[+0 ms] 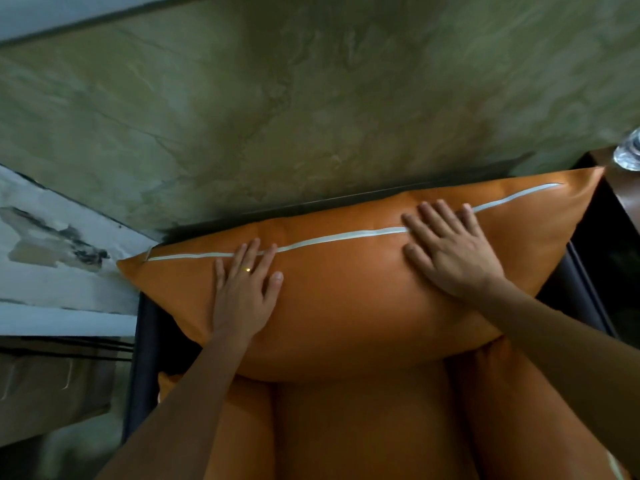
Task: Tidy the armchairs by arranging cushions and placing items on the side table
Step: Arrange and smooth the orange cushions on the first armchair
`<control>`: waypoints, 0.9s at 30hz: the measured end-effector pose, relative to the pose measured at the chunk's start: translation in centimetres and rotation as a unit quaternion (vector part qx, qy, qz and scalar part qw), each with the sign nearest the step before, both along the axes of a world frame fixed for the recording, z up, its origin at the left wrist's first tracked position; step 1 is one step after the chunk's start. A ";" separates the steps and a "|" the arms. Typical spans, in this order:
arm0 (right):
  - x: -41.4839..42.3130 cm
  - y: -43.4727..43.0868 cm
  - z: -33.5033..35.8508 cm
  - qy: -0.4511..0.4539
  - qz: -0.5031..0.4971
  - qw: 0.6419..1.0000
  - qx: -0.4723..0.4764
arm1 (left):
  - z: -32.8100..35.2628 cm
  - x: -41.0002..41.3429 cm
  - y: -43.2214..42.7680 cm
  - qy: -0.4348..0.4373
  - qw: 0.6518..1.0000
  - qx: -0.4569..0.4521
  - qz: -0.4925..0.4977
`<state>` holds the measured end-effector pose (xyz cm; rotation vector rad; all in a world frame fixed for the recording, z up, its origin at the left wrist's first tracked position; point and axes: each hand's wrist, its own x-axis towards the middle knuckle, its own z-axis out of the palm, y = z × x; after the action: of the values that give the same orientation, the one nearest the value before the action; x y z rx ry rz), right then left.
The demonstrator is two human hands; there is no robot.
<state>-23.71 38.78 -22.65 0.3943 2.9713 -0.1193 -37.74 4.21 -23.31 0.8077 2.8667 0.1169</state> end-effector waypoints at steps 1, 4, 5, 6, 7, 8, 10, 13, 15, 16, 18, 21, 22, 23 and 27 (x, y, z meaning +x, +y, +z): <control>0.3 1.2 0.0 0.001 -0.023 1.000 0.013 | 0.1 -0.6 -0.7 0.005 1.000 -0.011 0.012; 0.9 4.2 0.2 0.005 -0.074 0.997 0.034 | 0.5 -2.7 -3.4 0.013 0.998 -0.045 0.047; 1.1 5.0 0.3 0.010 -0.088 0.995 0.036 | 0.6 -3.4 -4.3 0.014 0.997 -0.054 0.052; 1.2 5.7 0.4 0.016 -0.102 0.994 0.040 | 0.7 -4.1 -4.9 0.013 0.997 -0.062 0.055; 1.3 6.5 0.4 0.019 -0.115 0.992 0.044 | 0.8 -4.8 -5.5 0.015 0.996 -0.068 0.056; 1.4 7.2 0.5 0.020 -0.127 0.991 0.044 | 0.8 -5.4 -6.0 0.018 0.995 -0.075 0.061; 1.7 8.7 0.5 0.014 -0.150 0.988 0.038 | 1.1 -6.6 -7.1 0.015 0.993 -0.085 0.084; 2.5 10.9 1.0 0.015 -0.182 0.983 0.023 | 1.3 -7.9 -8.8 -0.021 0.990 -0.071 0.124; 3.0 11.9 1.5 0.014 -0.225 0.974 -0.006 | 1.5 -8.3 -9.3 -0.044 0.988 -0.064 0.133; 3.4 12.0 1.8 0.016 -0.268 0.962 -0.045 | 1.5 -8.3 -9.1 -0.050 0.987 -0.058 0.142; 4.0 10.9 2.2 0.051 -0.377 0.917 -0.117 | 1.9 -7.6 -7.9 -0.049 0.985 -0.023 0.164; 5.3 6.7 2.5 0.123 -0.426 0.895 -0.050 | 3.1 -3.9 -3.6 -0.032 0.992 0.040 0.118; 5.5 4.7 2.6 0.137 -0.388 0.911 -0.025 | 3.3 -2.2 -1.7 -0.017 0.996 0.041 0.080; 5.4 2.5 2.6 0.150 -0.332 0.931 -0.021 | 3.4 -0.6 0.5 -0.003 0.998 0.043 0.039; 1.5 -6.0 1.6 0.095 -0.066 0.989 -0.087 | 3.0 3.8 9.6 -0.022 0.992 0.058 -0.107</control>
<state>-22.16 32.74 -21.01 0.5858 3.0835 -0.4527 -33.96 13.80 -20.34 1.1146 2.7316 0.2739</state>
